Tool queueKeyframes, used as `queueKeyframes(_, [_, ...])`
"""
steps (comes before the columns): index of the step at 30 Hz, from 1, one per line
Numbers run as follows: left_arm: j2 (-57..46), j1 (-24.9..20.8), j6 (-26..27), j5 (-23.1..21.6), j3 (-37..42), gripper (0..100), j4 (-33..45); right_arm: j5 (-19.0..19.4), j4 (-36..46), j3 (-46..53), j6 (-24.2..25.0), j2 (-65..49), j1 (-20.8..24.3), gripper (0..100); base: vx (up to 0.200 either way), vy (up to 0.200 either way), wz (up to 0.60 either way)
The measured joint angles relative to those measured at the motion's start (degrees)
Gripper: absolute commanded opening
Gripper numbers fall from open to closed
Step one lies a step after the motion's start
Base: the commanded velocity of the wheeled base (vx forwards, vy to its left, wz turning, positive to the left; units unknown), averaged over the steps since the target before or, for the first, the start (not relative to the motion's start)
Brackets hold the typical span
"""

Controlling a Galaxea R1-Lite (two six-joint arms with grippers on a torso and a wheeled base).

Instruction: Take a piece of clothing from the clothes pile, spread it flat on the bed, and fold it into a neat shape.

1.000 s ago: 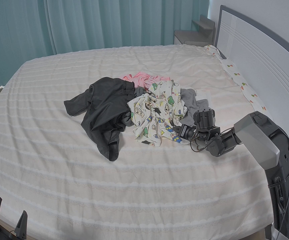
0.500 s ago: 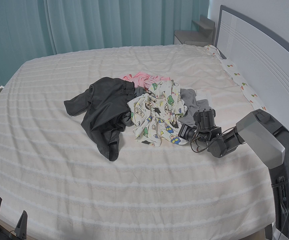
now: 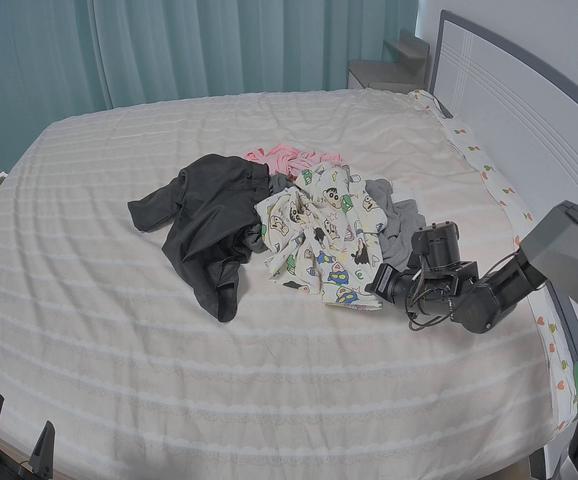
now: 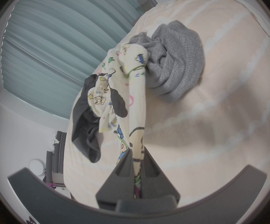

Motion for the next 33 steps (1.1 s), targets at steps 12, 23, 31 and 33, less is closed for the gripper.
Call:
queueKeyframes(12, [0.00, 0.00, 0.00, -0.02, 0.00, 100, 0.00, 4.08, -6.24, 20.71, 0.55, -21.63, 3.84, 0, 0.000, 0.000, 0.00])
queueKeyframes(23, [0.00, 0.00, 0.05, -0.02, 0.00, 100, -0.02, 8.41, -0.67, 26.28, -1.73, -45.01, 6.38, 0, 0.000, 0.000, 0.00])
queueKeyframes(31, [0.00, -0.04, 1.19, -0.79, 0.00, 100, -0.11, 12.00, 11.48, 13.68, -3.29, -53.99, 7.23, 0, 0.000, 0.000, 0.00])
queueKeyframes(33, [0.00, -0.06, 1.38, -1.32, 0.00, 100, -0.29, 12.61, 14.17, 9.87, -3.45, -55.13, 7.74, 0, 0.000, 0.000, 0.00])
